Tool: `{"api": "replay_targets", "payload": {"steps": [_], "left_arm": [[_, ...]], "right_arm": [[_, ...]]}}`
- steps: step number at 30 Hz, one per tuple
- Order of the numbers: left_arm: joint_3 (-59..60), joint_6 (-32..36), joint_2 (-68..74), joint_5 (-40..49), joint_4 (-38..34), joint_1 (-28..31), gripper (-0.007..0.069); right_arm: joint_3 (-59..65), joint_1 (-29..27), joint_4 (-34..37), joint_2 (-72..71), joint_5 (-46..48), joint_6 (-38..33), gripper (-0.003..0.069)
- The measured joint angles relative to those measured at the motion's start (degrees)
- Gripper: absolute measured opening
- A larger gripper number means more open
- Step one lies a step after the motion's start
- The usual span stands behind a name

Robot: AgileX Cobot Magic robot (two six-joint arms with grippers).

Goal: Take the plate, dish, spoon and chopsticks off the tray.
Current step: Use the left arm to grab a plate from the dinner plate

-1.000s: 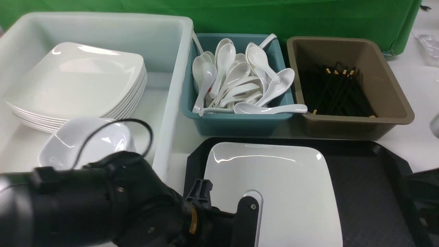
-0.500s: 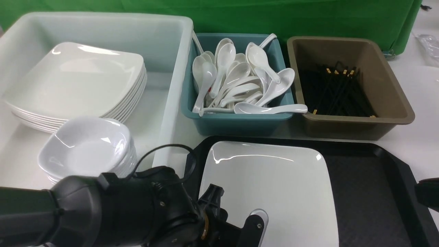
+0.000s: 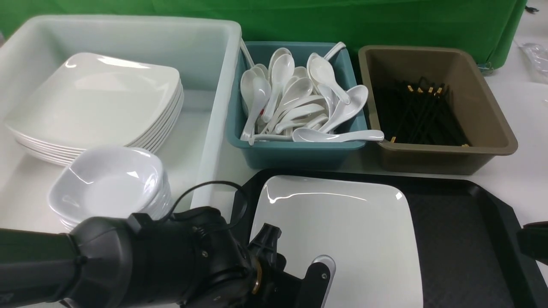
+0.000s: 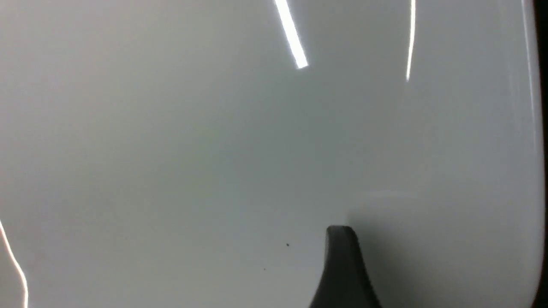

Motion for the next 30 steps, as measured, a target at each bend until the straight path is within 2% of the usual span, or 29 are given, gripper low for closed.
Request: {"api": "replay_targets", "payload": {"steps": [6, 9, 11, 13, 16, 21, 24, 30], "left_arm": [[-0.35, -0.04, 0.85, -0.7, 0.43, 0.0, 0.0409], [-0.48, -0.81, 1.06, -0.71, 0.43, 0.0, 0.0355], [-0.48, -2.45, 1.12, -0.53, 0.46, 0.0, 0.0265], [-0.48, -2.74, 1.12, -1.54, 0.59, -0.1, 0.0234], [-0.54, -2.82, 1.2, -1.89, 0.1, -0.1, 0.0216], [-0.6, -2.93, -1.27, 0.09, -6.59, -0.33, 0.0213], [-0.55, -2.99, -5.8, 4.16, -9.7, -2.84, 0.0153], [-0.5, -3.8, -14.22, 8.94, -9.41, -8.93, 0.0057]], "right_arm": [[0.0, 0.0, 0.0, 0.0, 0.0, 0.0, 0.0086], [0.0, 0.0, 0.0, 0.0, 0.0, 0.0, 0.0086], [0.0, 0.0, 0.0, 0.0, 0.06, 0.0, 0.0088], [0.0, 0.0, 0.0, 0.0, 0.06, 0.0, 0.0089], [0.0, 0.0, 0.0, 0.0, 0.06, 0.0, 0.009], [0.0, 0.0, 0.0, 0.0, 0.06, 0.0, 0.009], [0.0, 0.0, 0.0, 0.0, 0.06, -0.09, 0.009], [0.0, 0.0, 0.0, 0.0, -0.46, -1.39, 0.0093]]}}
